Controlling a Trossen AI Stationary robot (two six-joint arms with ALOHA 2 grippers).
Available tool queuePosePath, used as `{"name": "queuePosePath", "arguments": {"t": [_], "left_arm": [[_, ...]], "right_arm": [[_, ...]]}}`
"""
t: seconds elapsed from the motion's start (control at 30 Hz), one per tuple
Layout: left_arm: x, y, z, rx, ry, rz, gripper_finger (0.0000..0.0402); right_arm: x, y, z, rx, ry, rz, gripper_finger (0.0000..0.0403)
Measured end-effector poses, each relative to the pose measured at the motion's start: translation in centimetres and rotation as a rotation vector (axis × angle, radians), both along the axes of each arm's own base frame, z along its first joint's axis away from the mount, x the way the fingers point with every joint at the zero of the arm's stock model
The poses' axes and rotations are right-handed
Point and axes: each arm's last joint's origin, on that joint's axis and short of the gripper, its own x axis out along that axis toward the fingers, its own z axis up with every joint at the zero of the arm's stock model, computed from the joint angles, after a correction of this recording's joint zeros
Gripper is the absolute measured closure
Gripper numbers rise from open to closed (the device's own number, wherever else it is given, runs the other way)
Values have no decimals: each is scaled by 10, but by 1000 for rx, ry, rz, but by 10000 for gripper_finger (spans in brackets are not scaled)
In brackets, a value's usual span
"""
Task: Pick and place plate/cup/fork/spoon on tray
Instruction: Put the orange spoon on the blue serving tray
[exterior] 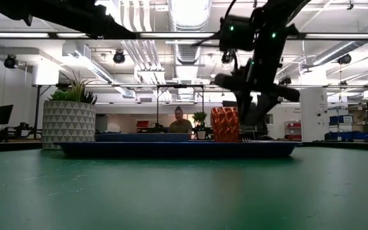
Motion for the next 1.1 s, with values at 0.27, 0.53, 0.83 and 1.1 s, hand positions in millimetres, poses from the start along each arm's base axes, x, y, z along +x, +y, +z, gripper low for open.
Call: {"name": "queuePosePath", "arguments": {"t": [0.27,0.53,0.83,1.1], "left_arm": [[2,0,-2,-36,-3,2,402],[2,0,-10,-257,-51,22,402],[-7,-11,-39,-742,73,70,402],[-7,-50,-60,-1178,343,45,402]], "right_arm": [[-9,12,19,-56,6,252,349],[-32,20,22,-232,34,477,392],[-55,22,22,-644,-211,768,394],[-64,22,41,-963,-413,833,394]]}}
